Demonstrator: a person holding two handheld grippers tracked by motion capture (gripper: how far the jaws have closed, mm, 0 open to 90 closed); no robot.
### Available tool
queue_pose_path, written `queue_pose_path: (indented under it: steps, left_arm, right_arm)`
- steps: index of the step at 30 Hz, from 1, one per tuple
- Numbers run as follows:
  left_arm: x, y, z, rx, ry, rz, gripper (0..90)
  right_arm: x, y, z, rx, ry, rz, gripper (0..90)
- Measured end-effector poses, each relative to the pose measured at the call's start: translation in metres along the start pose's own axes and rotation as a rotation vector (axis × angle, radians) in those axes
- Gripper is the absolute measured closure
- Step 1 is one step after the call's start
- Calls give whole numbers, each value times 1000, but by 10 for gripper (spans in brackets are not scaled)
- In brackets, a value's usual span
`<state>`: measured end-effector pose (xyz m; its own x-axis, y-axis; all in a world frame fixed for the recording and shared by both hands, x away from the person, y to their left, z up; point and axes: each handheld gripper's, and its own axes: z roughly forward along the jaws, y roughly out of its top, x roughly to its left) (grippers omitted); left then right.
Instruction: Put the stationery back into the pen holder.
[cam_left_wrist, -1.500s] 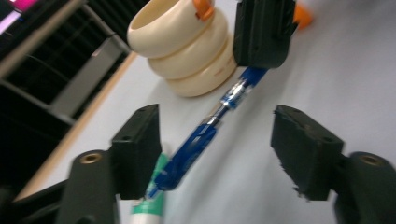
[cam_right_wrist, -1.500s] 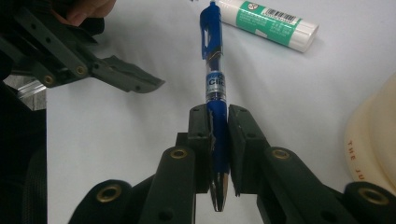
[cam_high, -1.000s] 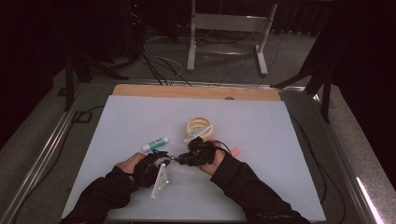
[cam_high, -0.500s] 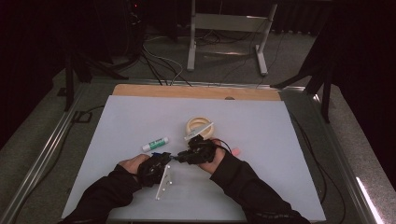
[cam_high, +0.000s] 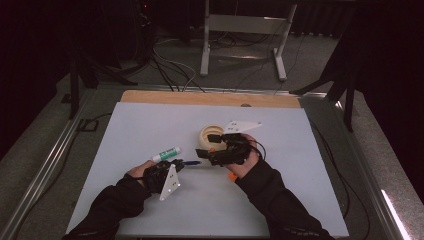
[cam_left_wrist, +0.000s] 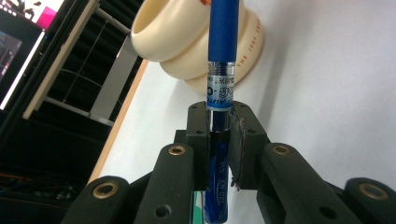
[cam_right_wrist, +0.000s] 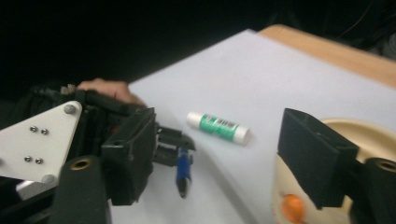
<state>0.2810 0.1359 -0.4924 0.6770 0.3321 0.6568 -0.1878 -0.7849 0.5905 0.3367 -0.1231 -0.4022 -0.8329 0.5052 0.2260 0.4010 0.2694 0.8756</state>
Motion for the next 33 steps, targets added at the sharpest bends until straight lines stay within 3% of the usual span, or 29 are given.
queue_pose_path:
  steps: [3, 8, 11, 16, 17, 18, 20, 23, 25, 33]
  left_arm:
    - [6, 0, -1, -20, -14, -64, 806]
    - [17, 0, -3, -49, -43, -164, 807]
    - [24, 1, -3, -64, -53, -223, 807]
    - [37, 1, -5, -111, -83, -325, 806]
    - [37, 1, -5, -111, -83, -325, 807]
    - [42, 2, -5, -122, -89, -359, 807]
    - [49, 3, -3, -141, -99, -408, 807]
    - [53, 5, -1, -154, -105, -439, 807]
    - [59, 7, 2, -173, -119, -484, 807]
    - [73, 15, 14, -199, -150, -564, 807]
  right_arm:
    - [-6, 1, -13, -40, 18, -1, 134]
    - [-16, -3, -30, -88, -21, 8, 102]
    - [-21, -8, -37, -98, -43, 9, 33]
    - [-28, -18, -45, -97, -91, 4, 22]
    - [-28, -18, -45, -97, -91, 4, 22]
    - [-31, -26, -49, -90, -130, -17, 22]
    - [-32, -32, -49, -99, -154, -32, 22]
    - [-34, -37, -51, -94, -168, -32, 22]
    - [-38, -45, -54, -106, -172, -17, 22]
    - [-45, -61, -64, -123, -208, -10, 17]
